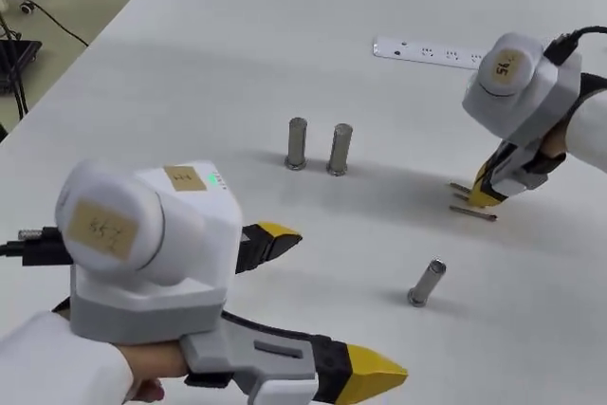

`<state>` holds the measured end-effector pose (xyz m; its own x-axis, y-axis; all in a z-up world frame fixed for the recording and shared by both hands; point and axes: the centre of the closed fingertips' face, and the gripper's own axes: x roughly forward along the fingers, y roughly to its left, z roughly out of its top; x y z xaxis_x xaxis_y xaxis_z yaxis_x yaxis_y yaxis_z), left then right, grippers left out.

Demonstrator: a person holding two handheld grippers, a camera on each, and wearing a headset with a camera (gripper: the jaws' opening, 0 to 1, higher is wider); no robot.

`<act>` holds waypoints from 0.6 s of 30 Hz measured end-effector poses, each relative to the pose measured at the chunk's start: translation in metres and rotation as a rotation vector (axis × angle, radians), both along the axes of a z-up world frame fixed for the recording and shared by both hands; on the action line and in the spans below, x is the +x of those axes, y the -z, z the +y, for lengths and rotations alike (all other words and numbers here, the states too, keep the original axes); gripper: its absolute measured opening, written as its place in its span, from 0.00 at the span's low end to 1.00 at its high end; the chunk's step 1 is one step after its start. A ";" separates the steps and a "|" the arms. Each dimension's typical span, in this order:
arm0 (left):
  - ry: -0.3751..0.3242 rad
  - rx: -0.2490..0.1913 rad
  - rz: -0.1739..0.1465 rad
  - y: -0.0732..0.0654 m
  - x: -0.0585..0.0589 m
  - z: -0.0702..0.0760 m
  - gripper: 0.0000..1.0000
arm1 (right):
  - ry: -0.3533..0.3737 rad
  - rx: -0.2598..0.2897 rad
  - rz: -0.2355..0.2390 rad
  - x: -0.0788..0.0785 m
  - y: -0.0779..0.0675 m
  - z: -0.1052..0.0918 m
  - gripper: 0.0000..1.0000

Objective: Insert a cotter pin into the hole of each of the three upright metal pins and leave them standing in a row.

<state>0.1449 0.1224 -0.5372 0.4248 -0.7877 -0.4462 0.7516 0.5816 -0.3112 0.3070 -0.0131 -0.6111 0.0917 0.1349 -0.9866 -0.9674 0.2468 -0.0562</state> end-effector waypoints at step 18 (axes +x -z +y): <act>0.001 0.000 -0.002 -0.001 0.004 -0.003 0.80 | -0.049 0.145 -0.315 -0.005 -0.062 -0.002 0.00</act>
